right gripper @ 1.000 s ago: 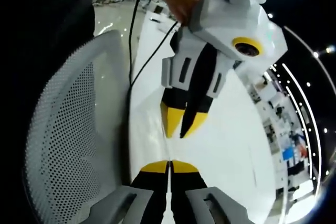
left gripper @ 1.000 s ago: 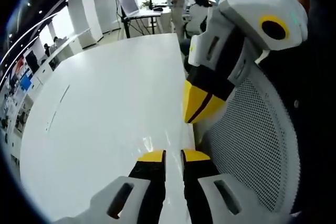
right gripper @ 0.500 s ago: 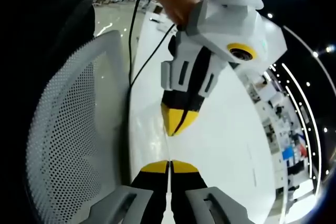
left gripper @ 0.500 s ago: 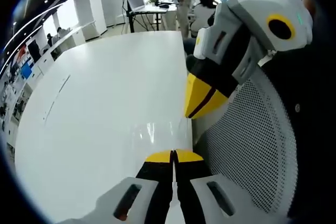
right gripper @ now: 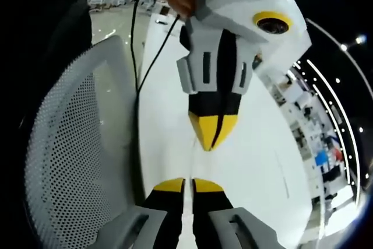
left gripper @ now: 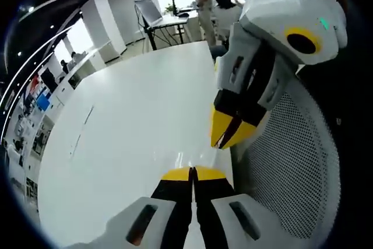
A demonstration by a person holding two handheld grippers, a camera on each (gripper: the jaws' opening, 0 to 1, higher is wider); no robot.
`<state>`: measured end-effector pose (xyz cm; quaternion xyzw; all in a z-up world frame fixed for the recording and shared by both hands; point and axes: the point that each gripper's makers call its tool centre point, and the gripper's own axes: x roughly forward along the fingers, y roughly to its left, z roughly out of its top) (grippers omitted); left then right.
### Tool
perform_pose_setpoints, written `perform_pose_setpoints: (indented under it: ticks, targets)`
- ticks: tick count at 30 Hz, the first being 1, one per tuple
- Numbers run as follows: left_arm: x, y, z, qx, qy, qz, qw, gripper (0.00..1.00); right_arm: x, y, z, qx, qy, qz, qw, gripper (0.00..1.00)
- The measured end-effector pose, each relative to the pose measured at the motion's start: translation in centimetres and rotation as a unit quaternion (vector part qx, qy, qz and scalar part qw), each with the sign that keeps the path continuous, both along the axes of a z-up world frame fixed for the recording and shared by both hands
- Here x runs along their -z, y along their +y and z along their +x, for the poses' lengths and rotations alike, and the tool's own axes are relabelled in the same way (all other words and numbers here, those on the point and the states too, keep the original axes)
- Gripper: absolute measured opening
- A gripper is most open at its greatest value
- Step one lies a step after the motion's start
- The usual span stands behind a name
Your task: Open the resealable bag by pulling the two sides of the seal apart until the entire bag opening is separated and visibly accessible.
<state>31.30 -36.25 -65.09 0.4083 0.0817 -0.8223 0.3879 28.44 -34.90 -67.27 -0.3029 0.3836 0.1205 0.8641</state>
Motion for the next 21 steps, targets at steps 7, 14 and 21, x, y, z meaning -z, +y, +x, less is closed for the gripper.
perform_pose_setpoints:
  ticks: [7,14,21]
  targets:
    - [-1.0,-0.4,-0.6,0.011,-0.003,-0.024,0.9996,0.00,0.1,-0.2,0.6,0.016,-0.004,0.004,0.9998,0.01]
    - [-1.3,-0.6,-0.7,0.013,-0.001,-0.035,0.9993,0.00,-0.3,-0.5,1.2,0.034,-0.014,0.006,0.9993,0.00]
    - [-1.5,-1.1,-0.2,0.004,-0.020,-0.049,0.9986,0.00,-0.1,0.3,1.3,0.019,-0.009,0.014,0.9997,0.00]
